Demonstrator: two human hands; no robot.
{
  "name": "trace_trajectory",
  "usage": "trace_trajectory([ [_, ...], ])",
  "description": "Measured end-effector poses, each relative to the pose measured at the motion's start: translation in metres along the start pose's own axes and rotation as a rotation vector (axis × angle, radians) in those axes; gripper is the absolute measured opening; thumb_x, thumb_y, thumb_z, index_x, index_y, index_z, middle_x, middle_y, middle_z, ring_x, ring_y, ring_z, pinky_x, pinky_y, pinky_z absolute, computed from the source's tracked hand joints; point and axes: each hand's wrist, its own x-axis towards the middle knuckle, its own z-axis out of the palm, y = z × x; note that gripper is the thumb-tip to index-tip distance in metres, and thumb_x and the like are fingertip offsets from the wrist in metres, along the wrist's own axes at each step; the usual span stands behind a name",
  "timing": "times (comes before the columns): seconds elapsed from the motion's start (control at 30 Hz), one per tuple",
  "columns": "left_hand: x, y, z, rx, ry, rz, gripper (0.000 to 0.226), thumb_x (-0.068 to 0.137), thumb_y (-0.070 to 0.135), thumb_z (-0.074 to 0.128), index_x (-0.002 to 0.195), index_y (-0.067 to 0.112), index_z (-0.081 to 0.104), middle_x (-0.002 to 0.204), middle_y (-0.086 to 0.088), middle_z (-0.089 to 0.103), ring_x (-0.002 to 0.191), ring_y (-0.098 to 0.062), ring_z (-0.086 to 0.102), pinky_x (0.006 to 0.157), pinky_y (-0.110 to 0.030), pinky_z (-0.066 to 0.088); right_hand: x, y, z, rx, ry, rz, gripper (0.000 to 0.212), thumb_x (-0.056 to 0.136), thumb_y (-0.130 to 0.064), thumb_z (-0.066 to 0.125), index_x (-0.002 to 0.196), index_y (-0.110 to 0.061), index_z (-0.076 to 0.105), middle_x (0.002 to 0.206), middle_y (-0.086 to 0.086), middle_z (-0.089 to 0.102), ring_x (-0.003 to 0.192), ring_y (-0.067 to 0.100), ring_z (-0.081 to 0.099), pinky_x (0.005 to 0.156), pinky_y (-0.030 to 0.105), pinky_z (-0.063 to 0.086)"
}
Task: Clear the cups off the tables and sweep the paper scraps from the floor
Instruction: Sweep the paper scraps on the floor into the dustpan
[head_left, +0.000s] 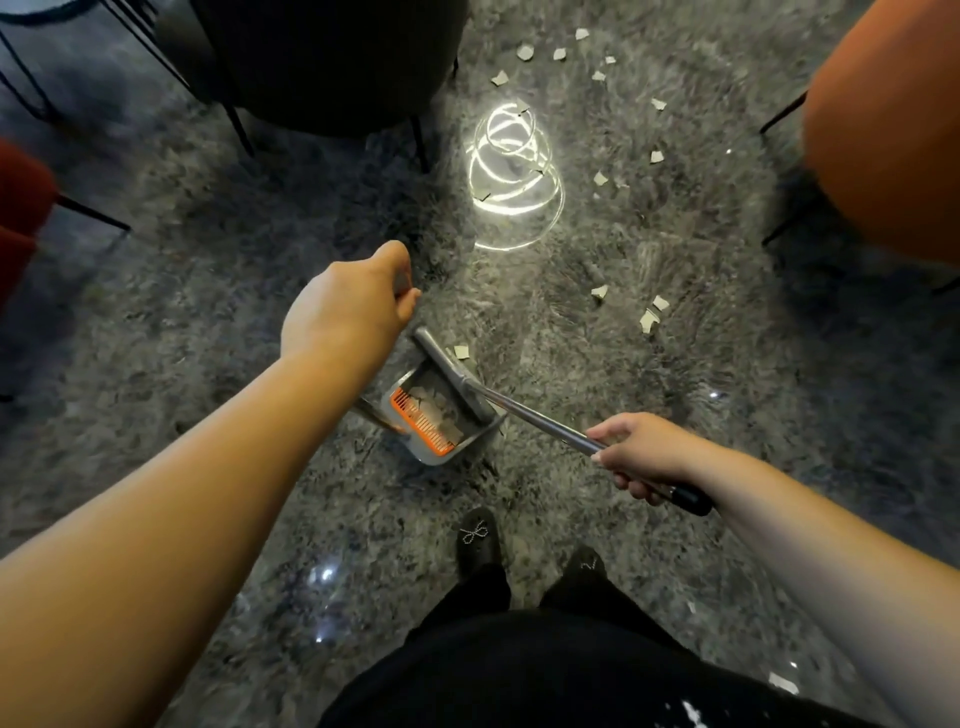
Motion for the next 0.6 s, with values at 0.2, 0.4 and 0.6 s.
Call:
trace_trajectory([
  [0.2, -0.008, -0.004, -0.007, -0.010, -0.034, -0.028, 0.017, 0.096, 0.042, 0.053, 0.096, 0.027, 0.046, 0.070, -0.004, 0.054, 0.061, -0.026, 0.052, 0.048, -0.030, 0.036, -0.006, -0.005, -0.003, -0.010, 0.067, -0.043, 0.024, 0.092, -0.008, 0.058, 0.111, -0.023, 0.054, 0.053, 0.005, 0.054, 0.030, 0.010, 0.045, 0.033, 0.015, 0.033],
  [0.4, -0.008, -0.025, -0.019, -0.039, 0.019, -0.124, 0.016, 0.094, 0.040, 0.058, 0.094, 0.028, 0.048, 0.063, 0.007, 0.043, 0.065, -0.026, 0.048, 0.056, -0.033, 0.039, 0.015, -0.016, -0.020, -0.061, 0.138, -0.062, 0.040, 0.093, -0.007, 0.057, 0.132, -0.012, 0.049, 0.058, 0.008, 0.055, 0.030, 0.010, 0.046, 0.032, 0.014, 0.033],
  [0.6, -0.001, -0.024, -0.021, 0.037, -0.002, -0.141, 0.019, 0.095, 0.040, 0.057, 0.098, 0.023, 0.050, 0.074, -0.005, 0.053, 0.069, -0.031, 0.052, 0.055, -0.036, 0.041, 0.059, -0.043, -0.034, -0.192, 0.154, -0.078, 0.036, 0.092, -0.004, 0.056, 0.127, -0.001, 0.051, 0.057, 0.010, 0.052, 0.026, 0.012, 0.044, 0.031, 0.014, 0.033],
])
